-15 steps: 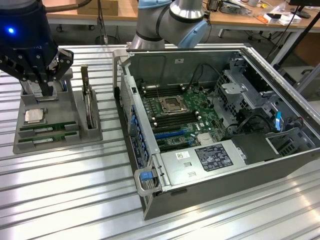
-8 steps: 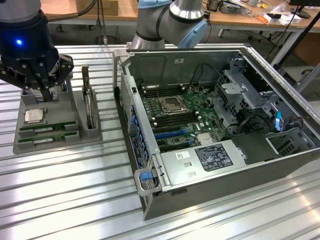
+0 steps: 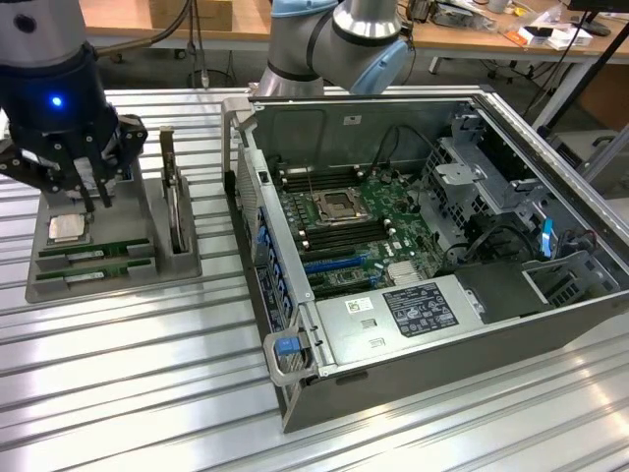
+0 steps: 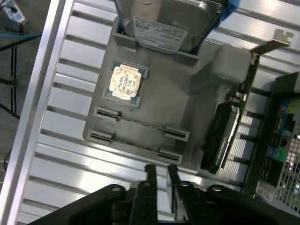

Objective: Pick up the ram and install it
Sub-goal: 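Pick up the ram and move it above insertion slot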

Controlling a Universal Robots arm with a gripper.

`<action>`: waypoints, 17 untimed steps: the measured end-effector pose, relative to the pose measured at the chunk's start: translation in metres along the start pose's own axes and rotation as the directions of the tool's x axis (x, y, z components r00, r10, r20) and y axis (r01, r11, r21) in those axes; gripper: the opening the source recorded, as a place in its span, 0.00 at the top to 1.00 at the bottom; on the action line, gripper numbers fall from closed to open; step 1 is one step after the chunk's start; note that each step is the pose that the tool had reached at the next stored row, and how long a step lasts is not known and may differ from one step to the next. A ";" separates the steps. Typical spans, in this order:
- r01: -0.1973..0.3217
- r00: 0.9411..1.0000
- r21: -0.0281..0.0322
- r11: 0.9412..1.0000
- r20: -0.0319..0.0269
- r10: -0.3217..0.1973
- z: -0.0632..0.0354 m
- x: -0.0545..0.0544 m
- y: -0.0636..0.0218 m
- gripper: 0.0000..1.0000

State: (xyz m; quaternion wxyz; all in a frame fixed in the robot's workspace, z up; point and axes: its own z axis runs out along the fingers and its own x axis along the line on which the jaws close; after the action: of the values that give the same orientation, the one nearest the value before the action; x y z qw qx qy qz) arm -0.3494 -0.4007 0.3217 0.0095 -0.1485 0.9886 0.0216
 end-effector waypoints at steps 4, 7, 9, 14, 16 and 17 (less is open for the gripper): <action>0.097 0.995 -0.003 0.995 -0.004 -0.097 0.0076 0.000 -0.0003 0.64; 0.182 0.983 -0.005 0.983 -0.007 -0.183 0.0140 0.000 -0.0006 0.64; 0.257 0.966 -0.008 0.966 -0.010 -0.257 0.0196 0.000 -0.0008 0.64; 0.401 0.916 -0.014 0.916 -0.014 -0.401 0.0310 0.001 -0.0013 0.64; 0.465 0.885 -0.016 0.885 -0.016 -0.465 0.0364 0.001 -0.0015 0.64; 0.500 0.865 -0.018 0.866 -0.017 -0.501 0.0395 0.001 -0.0016 0.64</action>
State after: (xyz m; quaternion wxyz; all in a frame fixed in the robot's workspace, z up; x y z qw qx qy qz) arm -0.3494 -0.4007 0.2822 0.0033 -0.3999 0.9163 0.0233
